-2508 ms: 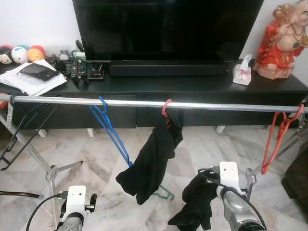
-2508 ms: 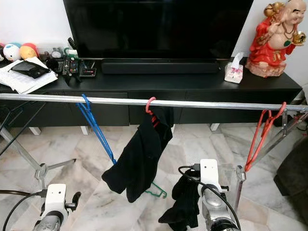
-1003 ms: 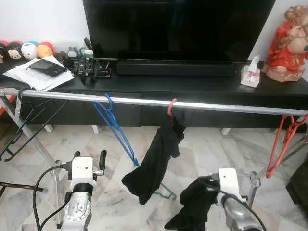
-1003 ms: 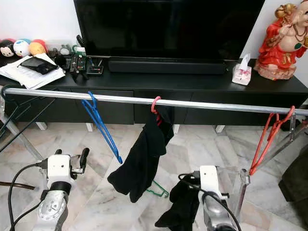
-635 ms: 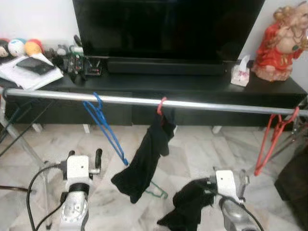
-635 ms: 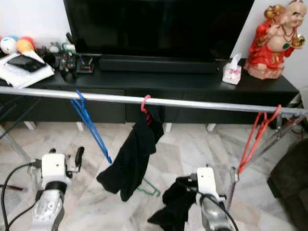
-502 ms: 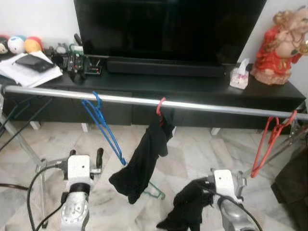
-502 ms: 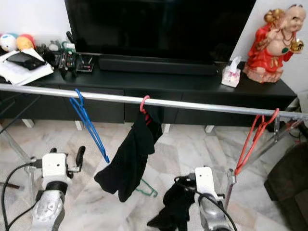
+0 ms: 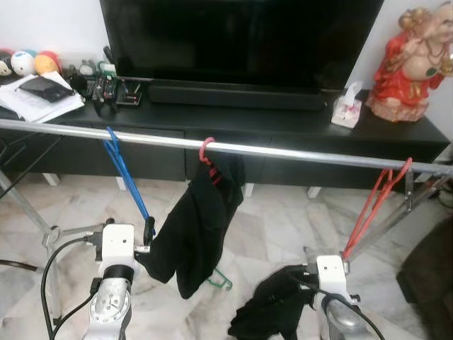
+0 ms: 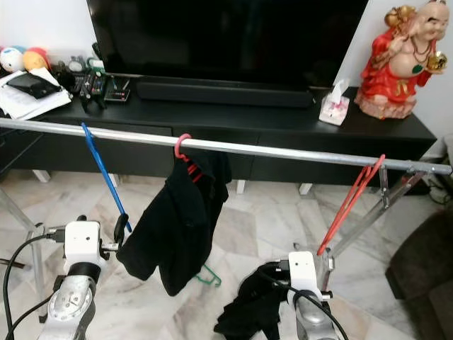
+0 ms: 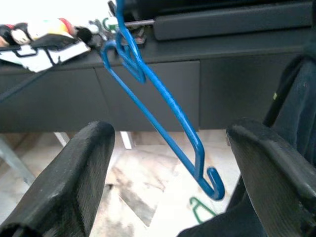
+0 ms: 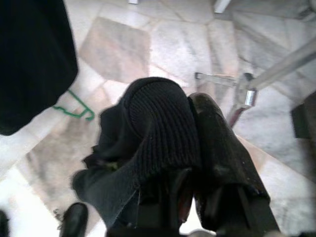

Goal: Hang hanger

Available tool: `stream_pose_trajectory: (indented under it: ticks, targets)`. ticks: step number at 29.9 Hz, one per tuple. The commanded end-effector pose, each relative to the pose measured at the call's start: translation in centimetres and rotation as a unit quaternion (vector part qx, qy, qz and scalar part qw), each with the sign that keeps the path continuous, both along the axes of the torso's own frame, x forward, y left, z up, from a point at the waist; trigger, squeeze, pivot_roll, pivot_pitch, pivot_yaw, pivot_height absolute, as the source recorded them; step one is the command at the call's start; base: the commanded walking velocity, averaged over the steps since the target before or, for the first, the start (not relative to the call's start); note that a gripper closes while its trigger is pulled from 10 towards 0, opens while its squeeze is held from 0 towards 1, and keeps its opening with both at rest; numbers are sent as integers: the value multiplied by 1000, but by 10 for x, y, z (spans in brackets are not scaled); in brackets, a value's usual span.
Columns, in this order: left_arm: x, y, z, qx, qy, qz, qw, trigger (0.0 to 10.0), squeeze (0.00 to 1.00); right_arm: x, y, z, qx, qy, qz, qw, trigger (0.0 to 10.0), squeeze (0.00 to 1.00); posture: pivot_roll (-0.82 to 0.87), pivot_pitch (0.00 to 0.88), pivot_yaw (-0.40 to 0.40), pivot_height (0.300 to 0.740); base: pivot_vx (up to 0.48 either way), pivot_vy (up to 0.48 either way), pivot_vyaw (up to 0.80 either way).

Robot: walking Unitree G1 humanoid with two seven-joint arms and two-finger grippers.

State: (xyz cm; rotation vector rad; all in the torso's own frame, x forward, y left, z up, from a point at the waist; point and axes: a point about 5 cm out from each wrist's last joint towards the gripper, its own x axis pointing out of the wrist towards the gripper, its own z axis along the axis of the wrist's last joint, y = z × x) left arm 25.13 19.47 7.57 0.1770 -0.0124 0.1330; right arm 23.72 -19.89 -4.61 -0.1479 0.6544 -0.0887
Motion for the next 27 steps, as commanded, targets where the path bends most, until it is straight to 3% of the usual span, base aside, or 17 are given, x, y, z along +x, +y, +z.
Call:
stream_pose_trajectory:
  ticks: [1, 6, 12, 27]
  targets:
    - [1, 3, 4, 6, 2, 5, 1000, 10000, 0, 2, 4, 1, 8, 0, 4, 1000, 10000, 0, 3, 62, -88, 740, 0, 0, 0]
    - [6, 7, 10, 6, 2, 20, 1000, 10000, 0, 2, 6, 0, 9, 2, 11, 1000, 10000, 0, -4, 65, -78, 740, 107, 0, 0]
    - [8, 5, 11, 5, 4, 15, 1000, 10000, 0, 1, 7, -1, 3, 7, 22, 1000, 10000, 0, -7, 67, -75, 740, 313, 0, 325]
    - [8, -1, 13, -6, 0, -2, 1000, 10000, 0, -2, 5, -3, 8, 17, 20, 1000, 10000, 0, -7, 63, -87, 740, 351, 0, 0]
